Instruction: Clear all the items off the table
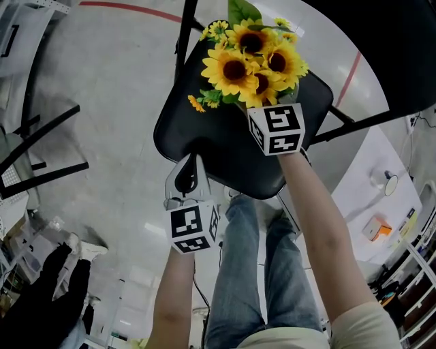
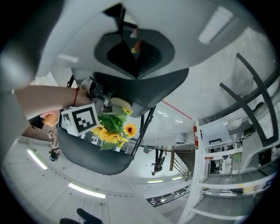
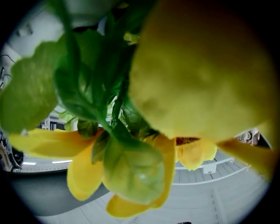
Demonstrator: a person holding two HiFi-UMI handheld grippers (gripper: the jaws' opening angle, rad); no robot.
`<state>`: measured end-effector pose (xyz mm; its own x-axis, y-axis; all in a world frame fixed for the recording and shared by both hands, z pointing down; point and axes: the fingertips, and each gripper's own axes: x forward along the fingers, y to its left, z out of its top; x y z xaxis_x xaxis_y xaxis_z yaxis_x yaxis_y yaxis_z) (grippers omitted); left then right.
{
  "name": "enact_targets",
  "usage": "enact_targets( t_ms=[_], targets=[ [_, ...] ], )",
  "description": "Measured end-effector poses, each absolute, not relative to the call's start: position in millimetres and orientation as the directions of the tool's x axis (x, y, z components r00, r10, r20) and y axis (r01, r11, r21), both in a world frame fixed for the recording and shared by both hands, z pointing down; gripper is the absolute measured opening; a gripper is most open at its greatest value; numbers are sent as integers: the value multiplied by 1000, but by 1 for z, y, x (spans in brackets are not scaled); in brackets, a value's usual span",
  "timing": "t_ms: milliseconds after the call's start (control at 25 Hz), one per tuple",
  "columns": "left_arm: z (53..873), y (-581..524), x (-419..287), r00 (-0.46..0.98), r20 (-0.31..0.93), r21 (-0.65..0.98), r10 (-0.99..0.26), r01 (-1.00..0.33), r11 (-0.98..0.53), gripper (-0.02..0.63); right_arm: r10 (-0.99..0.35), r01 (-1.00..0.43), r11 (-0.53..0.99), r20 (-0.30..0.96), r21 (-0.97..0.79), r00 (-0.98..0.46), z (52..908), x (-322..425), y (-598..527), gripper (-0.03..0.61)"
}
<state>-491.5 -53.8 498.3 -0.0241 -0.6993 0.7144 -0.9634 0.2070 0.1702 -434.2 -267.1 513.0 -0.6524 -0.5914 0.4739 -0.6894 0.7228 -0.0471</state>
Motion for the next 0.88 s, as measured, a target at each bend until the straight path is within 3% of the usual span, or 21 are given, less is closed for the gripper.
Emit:
enact_targets(
  t_ms=[880],
  targets=[
    [483, -65, -460, -21, 714, 183, -700, -959, 215, 9, -550, -664, 742, 484, -92, -681, 493, -404, -244, 586]
  ],
)
